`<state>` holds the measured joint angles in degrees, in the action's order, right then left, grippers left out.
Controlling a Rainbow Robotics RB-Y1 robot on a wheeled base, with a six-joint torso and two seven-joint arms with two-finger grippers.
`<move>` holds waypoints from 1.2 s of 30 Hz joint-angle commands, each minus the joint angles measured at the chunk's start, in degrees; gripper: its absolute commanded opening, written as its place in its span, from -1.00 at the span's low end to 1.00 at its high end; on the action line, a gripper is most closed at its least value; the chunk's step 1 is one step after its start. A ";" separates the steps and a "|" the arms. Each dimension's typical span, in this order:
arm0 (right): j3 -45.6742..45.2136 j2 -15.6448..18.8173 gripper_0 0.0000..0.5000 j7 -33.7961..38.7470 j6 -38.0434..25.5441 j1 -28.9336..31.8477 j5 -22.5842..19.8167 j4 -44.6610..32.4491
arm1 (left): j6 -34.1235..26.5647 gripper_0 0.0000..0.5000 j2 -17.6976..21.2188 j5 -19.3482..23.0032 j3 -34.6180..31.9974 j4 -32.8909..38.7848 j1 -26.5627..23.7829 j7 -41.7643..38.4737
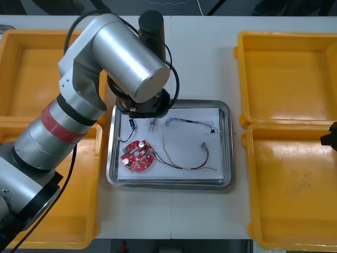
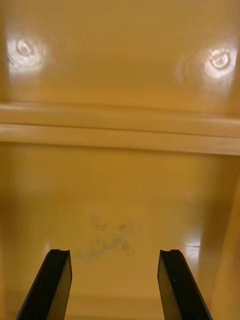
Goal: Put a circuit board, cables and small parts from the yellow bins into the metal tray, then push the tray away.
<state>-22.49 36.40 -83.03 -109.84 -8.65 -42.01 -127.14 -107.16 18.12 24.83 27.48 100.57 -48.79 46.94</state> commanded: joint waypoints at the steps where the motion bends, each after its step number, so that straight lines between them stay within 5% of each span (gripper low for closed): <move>1: -1.85 2.54 1.00 2.43 -0.16 1.53 -0.88 -1.80 | -2.84 1.00 2.27 1.10 -5.42 7.28 0.62 -1.06; 12: -1.15 3.68 1.00 2.78 -0.16 0.56 -4.22 -1.80 | -2.84 1.00 10.62 3.74 -14.74 22.30 10.12 4.91; 24: 10.10 8.78 1.00 1.82 -0.16 -8.66 -14.76 -3.64 | -2.84 1.00 16.86 12.53 -30.82 26.00 17.06 17.57; 36: 30.58 7.81 1.00 1.82 -0.16 -20.70 -15.20 -8.30 | -2.84 1.00 20.82 13.14 -39.61 26.17 26.46 28.12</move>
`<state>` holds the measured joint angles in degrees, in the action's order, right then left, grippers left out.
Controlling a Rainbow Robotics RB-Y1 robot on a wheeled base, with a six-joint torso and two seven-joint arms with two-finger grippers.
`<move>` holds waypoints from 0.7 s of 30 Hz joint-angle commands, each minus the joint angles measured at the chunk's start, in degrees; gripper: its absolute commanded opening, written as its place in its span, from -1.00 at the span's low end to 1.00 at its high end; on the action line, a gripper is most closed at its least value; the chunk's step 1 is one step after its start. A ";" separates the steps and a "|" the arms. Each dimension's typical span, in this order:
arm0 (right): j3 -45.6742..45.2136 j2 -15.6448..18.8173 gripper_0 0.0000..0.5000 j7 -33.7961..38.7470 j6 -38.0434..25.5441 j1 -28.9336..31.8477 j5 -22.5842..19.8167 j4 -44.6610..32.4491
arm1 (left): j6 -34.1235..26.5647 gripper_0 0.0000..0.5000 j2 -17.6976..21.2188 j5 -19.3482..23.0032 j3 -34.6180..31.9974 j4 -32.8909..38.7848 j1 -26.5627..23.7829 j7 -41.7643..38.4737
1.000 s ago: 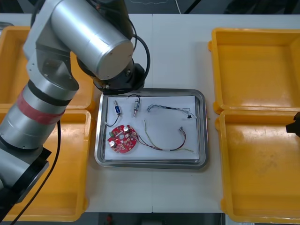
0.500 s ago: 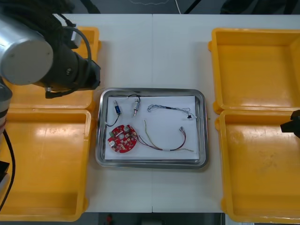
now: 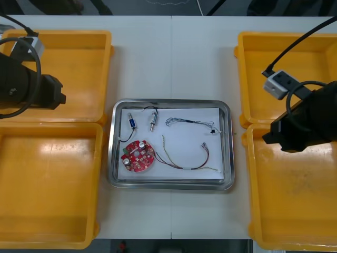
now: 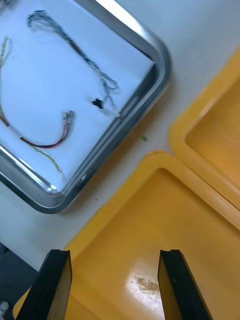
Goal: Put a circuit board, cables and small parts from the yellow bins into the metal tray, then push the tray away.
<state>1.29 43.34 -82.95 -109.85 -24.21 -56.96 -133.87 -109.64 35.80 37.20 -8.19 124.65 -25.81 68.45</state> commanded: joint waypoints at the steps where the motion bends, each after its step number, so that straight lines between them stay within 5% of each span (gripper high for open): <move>1: 8.82 0.17 1.00 1.73 -0.15 -6.29 0.36 -1.57 | -0.36 1.00 3.49 0.76 -4.73 2.09 4.19 7.40; 21: 39.14 -12.23 1.00 -0.02 -0.02 -21.76 12.05 4.05 | -0.36 1.00 5.34 6.39 -11.67 3.40 14.65 9.95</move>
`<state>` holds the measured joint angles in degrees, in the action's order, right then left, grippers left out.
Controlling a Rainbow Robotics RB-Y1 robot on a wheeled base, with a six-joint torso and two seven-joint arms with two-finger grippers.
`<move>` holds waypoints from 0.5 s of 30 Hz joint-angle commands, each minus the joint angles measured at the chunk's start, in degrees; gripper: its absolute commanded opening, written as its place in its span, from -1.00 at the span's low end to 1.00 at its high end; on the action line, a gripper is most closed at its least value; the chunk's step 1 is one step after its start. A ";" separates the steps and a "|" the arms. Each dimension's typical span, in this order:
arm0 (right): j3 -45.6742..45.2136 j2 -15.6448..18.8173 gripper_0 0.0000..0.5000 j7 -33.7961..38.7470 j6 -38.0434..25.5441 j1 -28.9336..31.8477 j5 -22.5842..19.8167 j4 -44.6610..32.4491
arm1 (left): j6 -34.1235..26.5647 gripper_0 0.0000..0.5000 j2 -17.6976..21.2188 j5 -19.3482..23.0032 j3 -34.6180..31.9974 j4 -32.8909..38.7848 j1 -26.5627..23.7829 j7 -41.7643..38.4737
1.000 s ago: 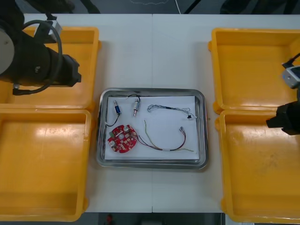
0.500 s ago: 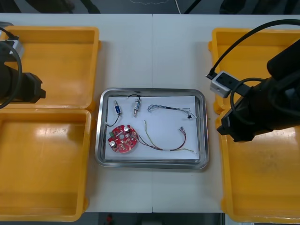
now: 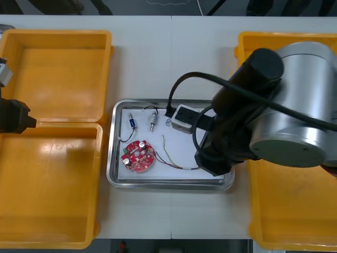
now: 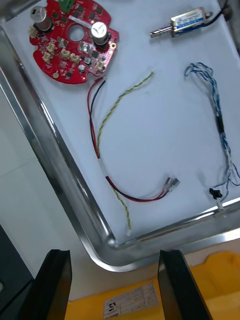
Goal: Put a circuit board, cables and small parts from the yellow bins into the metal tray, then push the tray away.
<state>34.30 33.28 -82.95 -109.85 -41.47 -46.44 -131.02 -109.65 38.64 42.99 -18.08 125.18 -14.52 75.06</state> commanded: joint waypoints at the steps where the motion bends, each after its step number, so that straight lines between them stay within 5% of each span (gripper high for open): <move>1: 8.06 -2.34 1.00 -0.46 0.95 -5.29 2.05 1.74 | -0.35 1.00 2.49 0.60 -1.87 2.87 4.06 3.43; 15: 21.42 -4.37 1.00 -13.20 11.94 -9.42 3.37 10.52 | -0.35 1.00 3.28 1.30 -4.07 4.46 8.45 3.86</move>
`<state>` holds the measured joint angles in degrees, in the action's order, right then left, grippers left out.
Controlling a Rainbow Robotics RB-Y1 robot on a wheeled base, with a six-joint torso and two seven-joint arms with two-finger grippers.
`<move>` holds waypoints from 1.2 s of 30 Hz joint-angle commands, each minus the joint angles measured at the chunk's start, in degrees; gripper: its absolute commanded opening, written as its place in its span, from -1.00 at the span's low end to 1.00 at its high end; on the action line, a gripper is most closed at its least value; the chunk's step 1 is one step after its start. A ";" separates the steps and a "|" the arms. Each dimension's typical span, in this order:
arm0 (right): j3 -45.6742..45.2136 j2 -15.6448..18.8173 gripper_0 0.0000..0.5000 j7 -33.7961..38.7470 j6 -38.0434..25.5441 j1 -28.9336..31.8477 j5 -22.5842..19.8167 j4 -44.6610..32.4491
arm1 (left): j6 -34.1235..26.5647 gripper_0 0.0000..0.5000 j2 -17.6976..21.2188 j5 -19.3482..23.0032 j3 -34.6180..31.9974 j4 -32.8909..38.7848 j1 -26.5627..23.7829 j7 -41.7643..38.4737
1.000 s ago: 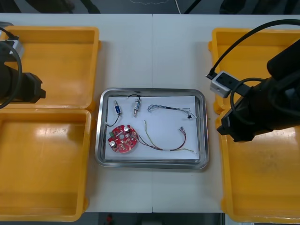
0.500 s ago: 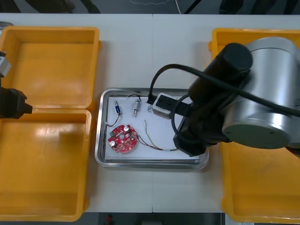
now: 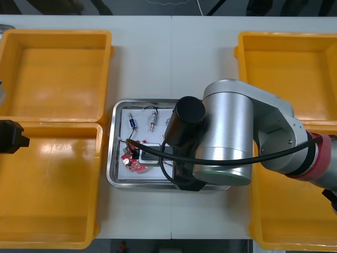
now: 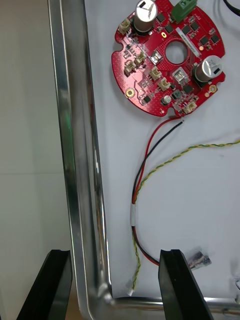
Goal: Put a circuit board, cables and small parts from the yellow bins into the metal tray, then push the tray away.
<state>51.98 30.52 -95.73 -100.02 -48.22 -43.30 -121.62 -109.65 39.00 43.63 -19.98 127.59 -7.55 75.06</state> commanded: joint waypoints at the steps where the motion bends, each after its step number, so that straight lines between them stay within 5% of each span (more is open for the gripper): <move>1: 4.80 -1.69 1.00 -0.42 2.63 -2.85 0.24 1.56 | -0.35 1.00 3.10 0.66 -2.26 2.05 1.66 3.95; 12: 13.68 -3.27 1.00 0.81 3.60 -2.76 7.18 1.91 | -0.35 1.00 3.45 0.75 -2.26 2.05 2.36 3.86; 36: 17.54 -7.75 1.00 1.16 7.91 1.19 12.54 10.35 | -0.35 1.00 3.45 0.75 -2.26 2.05 2.36 3.86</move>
<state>67.50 24.11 -95.72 -93.09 -47.61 -32.07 -111.04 -109.65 40.04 43.93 -20.59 127.69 -6.28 75.06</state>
